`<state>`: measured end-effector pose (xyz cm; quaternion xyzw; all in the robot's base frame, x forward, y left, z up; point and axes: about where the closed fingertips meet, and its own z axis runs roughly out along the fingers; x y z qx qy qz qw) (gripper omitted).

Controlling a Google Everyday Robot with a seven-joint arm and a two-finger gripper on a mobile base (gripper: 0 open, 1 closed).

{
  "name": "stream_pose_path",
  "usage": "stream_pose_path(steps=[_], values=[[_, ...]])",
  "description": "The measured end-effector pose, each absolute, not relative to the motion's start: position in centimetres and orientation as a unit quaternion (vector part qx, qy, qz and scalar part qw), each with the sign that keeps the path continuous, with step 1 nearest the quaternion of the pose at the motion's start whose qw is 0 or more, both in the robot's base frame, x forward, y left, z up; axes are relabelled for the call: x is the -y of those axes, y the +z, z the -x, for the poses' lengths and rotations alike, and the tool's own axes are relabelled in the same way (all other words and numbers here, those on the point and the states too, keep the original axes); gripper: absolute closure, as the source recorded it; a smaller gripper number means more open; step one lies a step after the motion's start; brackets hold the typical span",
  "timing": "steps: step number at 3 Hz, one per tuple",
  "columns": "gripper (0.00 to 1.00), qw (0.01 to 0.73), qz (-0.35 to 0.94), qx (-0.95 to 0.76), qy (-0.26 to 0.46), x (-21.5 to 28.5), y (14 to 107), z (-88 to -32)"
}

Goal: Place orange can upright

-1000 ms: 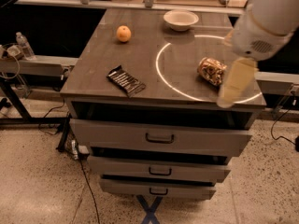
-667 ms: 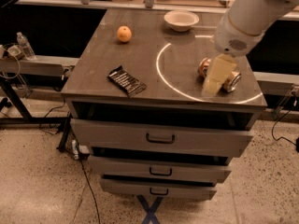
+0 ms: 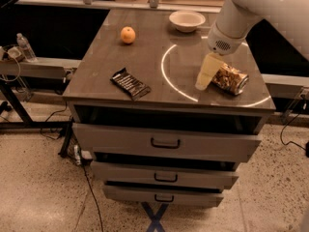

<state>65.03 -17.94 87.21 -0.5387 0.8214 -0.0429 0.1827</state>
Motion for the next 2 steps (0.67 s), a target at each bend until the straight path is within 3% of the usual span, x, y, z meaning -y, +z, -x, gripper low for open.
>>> stream_pose_path(steps=[2], values=[[0.00,0.150,0.470,-0.867,-0.073,21.5,84.5,-67.4]])
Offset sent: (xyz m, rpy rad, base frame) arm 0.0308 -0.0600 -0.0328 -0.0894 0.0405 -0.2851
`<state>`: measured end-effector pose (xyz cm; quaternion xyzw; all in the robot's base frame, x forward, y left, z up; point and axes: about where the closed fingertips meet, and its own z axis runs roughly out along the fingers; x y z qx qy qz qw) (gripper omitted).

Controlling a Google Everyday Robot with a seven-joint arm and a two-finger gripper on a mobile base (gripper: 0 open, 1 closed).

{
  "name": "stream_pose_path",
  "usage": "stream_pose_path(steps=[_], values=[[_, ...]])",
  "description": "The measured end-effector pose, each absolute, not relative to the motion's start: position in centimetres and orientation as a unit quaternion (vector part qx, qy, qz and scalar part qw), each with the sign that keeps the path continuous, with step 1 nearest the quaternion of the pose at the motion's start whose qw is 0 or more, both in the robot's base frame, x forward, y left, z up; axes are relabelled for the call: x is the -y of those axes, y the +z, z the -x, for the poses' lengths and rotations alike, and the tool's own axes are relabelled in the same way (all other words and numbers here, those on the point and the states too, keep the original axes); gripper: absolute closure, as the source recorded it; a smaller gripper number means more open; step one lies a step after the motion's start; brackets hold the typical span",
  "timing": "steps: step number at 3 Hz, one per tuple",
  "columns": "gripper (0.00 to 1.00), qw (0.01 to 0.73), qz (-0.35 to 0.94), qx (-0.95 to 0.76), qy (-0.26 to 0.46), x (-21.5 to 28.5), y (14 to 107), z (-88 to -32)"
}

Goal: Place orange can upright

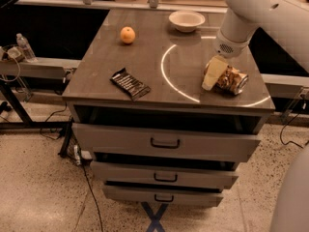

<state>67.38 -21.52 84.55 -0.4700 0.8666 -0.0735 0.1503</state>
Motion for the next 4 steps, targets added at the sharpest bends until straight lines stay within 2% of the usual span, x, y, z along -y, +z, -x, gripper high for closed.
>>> stream_pose_path(steps=[1,4], values=[[0.15,0.138,0.450,-0.878,-0.080,22.51,84.12,-67.27],[0.85,0.127,0.449,-0.881,-0.075,22.16,84.08,-66.65]])
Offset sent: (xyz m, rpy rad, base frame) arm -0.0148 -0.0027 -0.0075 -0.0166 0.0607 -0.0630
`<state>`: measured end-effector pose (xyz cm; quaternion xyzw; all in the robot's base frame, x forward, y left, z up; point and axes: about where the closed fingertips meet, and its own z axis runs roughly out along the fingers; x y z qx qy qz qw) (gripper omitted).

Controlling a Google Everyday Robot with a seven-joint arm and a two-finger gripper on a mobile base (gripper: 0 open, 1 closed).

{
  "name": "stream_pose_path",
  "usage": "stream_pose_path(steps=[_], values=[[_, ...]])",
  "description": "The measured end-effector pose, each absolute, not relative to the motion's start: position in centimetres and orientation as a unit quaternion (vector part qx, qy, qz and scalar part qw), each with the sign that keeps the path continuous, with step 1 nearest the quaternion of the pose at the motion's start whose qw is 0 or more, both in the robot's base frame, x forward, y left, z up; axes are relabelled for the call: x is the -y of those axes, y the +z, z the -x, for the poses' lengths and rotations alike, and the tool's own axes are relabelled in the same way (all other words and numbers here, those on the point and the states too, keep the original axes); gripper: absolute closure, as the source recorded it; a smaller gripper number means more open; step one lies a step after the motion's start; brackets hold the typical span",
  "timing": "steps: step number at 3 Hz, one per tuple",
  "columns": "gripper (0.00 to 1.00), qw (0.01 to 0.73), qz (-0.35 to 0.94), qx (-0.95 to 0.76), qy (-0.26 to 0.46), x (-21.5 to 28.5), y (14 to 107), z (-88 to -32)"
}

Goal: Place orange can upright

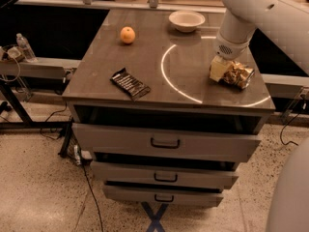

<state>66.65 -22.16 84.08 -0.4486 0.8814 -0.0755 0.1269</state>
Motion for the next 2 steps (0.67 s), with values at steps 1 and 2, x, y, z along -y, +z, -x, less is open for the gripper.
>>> stream_pose_path(steps=[1,2], values=[[1.00,0.160,0.500,-0.851,-0.005,17.3,86.3,-65.8],[1.00,0.214,0.556,-0.799,0.085,12.0,90.0,-65.2]])
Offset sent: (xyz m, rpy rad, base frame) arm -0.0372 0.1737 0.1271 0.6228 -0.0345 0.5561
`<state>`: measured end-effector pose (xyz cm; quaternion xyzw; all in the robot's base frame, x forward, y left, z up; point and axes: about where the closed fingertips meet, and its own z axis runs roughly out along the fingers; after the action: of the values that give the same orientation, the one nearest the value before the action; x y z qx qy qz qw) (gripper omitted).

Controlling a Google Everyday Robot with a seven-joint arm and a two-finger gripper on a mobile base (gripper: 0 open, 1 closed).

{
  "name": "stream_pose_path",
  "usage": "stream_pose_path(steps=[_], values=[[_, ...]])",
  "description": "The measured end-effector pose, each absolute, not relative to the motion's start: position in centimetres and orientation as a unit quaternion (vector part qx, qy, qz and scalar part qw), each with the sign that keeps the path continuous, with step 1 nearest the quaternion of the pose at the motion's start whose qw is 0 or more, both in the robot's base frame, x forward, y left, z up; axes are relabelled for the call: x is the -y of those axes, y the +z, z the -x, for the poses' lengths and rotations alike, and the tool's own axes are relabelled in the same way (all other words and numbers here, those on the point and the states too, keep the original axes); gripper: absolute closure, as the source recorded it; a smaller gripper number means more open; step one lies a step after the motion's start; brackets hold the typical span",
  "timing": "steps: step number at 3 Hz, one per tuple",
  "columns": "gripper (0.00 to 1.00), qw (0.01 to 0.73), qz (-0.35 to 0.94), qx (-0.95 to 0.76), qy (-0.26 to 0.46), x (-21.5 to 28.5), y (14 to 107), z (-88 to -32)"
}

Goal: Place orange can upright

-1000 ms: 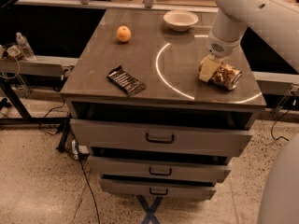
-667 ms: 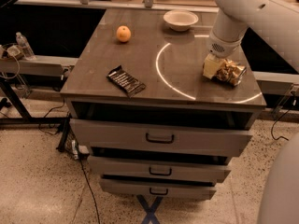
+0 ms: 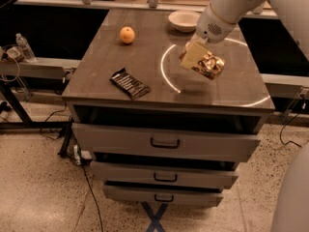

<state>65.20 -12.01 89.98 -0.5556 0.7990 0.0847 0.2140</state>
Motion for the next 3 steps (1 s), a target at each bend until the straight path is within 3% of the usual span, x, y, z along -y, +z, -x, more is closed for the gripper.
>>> stream_pose_path(steps=[2,3], values=[[1.00,0.346,0.595,-0.667,0.287,3.8,94.8,-64.9],[1.00,0.403,0.557,-0.639,0.345,3.7,94.7,-66.1]])
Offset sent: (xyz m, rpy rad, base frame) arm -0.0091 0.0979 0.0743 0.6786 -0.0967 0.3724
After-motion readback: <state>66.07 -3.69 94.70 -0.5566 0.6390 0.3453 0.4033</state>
